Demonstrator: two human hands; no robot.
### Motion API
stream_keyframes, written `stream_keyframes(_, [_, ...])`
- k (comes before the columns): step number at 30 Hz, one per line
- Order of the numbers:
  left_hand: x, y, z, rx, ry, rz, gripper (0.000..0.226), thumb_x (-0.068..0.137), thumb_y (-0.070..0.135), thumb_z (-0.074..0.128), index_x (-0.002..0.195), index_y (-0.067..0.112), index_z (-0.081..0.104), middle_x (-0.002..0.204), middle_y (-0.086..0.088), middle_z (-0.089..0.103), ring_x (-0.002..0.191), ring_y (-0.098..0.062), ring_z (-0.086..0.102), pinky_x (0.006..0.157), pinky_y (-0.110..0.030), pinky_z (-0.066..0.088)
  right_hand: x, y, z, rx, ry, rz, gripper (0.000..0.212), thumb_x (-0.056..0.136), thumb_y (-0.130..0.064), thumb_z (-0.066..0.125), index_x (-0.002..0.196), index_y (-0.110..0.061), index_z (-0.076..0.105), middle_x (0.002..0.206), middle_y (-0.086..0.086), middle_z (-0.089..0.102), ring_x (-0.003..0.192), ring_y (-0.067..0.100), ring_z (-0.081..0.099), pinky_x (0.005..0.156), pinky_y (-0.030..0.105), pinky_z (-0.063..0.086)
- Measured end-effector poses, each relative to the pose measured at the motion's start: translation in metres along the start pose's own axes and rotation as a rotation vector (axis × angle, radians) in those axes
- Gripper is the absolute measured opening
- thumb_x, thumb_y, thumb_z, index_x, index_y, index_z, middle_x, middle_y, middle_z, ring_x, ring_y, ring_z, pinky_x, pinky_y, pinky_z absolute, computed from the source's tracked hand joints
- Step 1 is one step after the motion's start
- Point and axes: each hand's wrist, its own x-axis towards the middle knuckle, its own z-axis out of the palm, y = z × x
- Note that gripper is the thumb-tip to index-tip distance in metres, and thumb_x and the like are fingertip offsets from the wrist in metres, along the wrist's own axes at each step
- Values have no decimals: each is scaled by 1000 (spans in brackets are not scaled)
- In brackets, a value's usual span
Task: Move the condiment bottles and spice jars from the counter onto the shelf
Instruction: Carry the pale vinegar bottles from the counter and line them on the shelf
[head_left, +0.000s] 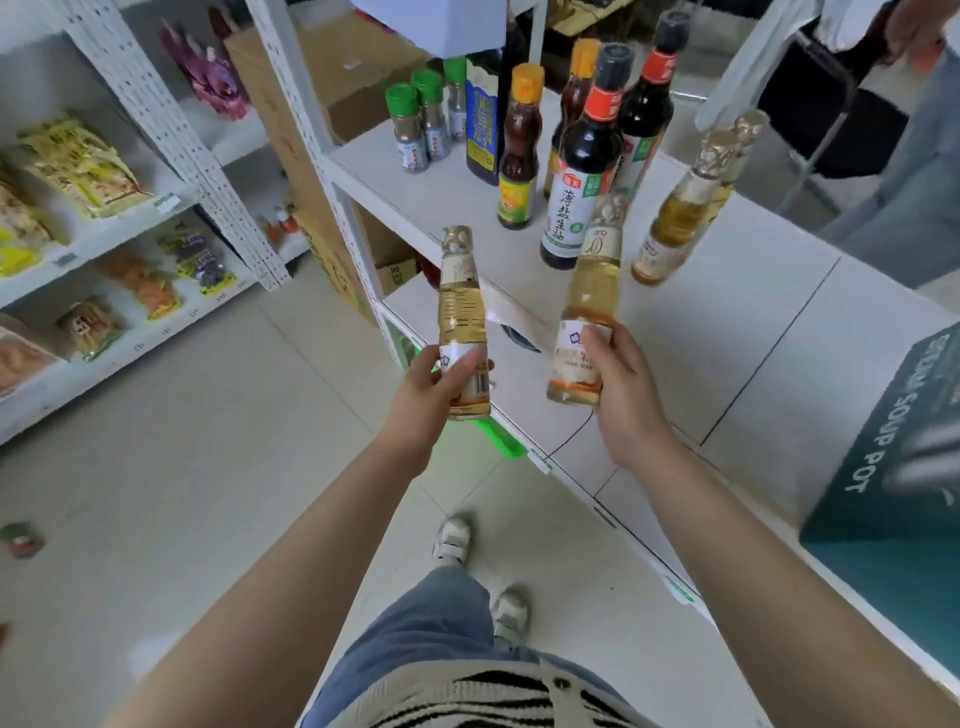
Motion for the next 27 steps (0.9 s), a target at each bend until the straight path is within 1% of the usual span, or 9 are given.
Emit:
stream_keyframes(3, [-21,-4,-32,-29,114,-34,49,83,43,63,121,14,55,110,-13,69,88,-18,66,78,-34,52,-13,9,23,113,-137,160,17,99,-21,46,103,-17,62,92,-1,69,79,8,67,66,22,54])
stream_keyframes(7, [-47,-10,-87,-96,214,-64,51,86,39,62,123,6,50,103,-14,65,85,-19,66,68,-30,52,-17,25,76,153,-281,395,24,96,-27,48,107,-11,64,108,13,66,97,23,61,91,35,46])
stream_keyframes(9, [-59,-13,-117,-161,260,-68,51,84,40,63,121,8,50,100,-10,65,82,-17,68,67,-30,53,-17,32,107,127,-375,460,25,93,-29,52,107,-12,64,106,11,66,95,21,61,90,35,45])
stream_keyframes(11, [-69,-14,-148,-223,320,-62,50,82,42,62,120,11,51,97,-9,63,79,-19,66,68,-31,53,-20,36,144,59,-486,455,24,86,-27,60,104,-12,64,97,7,65,85,15,62,78,29,46])
stream_keyframes(13, [-78,-16,-184,-309,391,-69,38,94,37,53,123,12,50,97,-9,62,80,-20,64,67,-30,53,-23,41,184,-18,-567,439,19,87,-18,61,104,-11,63,93,4,64,81,13,61,71,23,49])
stream_keyframes(16, [-94,-19,-247,-448,488,-78,28,101,27,40,123,12,49,97,-11,61,81,-23,63,71,-31,51,-28,53,251,-118,-650,433,16,89,-12,59,104,-11,65,95,4,64,84,15,61,73,25,49])
stream_keyframes(20, [-117,-21,-341,-484,551,-49,20,101,18,40,117,12,51,99,-10,62,85,-22,62,74,-29,52,-37,76,353,-209,-729,422,19,87,-12,63,105,-12,66,98,5,66,87,17,60,74,29,46])
stream_keyframes(24, [-138,-15,-433,-422,648,-23,35,96,18,53,128,6,44,107,-13,62,93,-27,63,82,-43,54,-52,97,453,-267,-809,421,29,87,-14,63,115,-8,61,101,1,71,86,13,62,68,27,48])
stream_keyframes(27, [-153,-4,-491,-401,728,-22,49,88,24,63,131,11,44,104,-9,66,93,-27,64,95,-52,50,-62,106,526,-269,-866,452,21,90,-13,58,111,-10,62,97,4,71,83,15,61,65,29,47])
